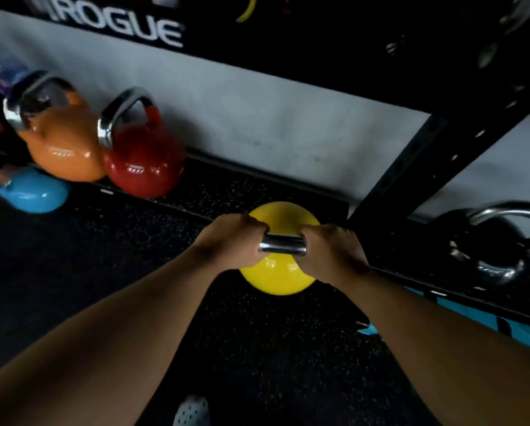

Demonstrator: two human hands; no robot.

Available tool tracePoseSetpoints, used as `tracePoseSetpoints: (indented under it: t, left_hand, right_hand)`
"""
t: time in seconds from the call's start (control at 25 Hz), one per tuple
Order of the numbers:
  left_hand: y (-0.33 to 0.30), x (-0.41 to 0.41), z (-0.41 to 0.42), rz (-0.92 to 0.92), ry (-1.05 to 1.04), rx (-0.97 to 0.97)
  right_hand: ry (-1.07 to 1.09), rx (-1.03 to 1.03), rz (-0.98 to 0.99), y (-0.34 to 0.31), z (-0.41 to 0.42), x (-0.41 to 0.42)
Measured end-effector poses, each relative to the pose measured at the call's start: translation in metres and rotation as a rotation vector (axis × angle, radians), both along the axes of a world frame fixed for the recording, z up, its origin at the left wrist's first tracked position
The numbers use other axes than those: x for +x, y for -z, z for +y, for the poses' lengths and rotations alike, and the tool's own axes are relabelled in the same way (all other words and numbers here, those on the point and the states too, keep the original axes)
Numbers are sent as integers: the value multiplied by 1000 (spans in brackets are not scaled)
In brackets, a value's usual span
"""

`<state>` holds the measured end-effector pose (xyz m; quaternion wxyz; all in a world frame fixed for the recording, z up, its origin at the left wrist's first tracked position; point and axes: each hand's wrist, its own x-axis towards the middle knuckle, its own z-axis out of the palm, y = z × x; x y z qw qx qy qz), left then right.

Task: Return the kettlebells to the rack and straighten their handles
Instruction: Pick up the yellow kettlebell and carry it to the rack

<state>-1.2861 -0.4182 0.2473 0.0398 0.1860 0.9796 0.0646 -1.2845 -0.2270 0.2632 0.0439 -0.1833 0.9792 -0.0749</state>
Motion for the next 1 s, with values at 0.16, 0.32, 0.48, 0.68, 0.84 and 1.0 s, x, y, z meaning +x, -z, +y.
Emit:
tracePoseSetpoints:
  t: [0.16,0.32,0.48,0.68,0.84,1.0]
  left_hand:
    - [-4,-60,8,20,24,7]
    - [4,-104,18,55,30,14]
    - [9,-139,23,78,16,83]
    - [10,-174,31,15,-67,179]
    - [15,-186,30,7,-5,227]
    - [12,-209,29,-7,-3,245]
  right_hand:
    - [117,5,35,5,3,-48]
    - [244,-80,74,20,6,-82]
    - [298,-155,89,24,12,-116]
    - [348,-191,47,22,11,-152]
    - [308,-187,72,23,15,-161]
    - [314,-208,107,21,13,-173]
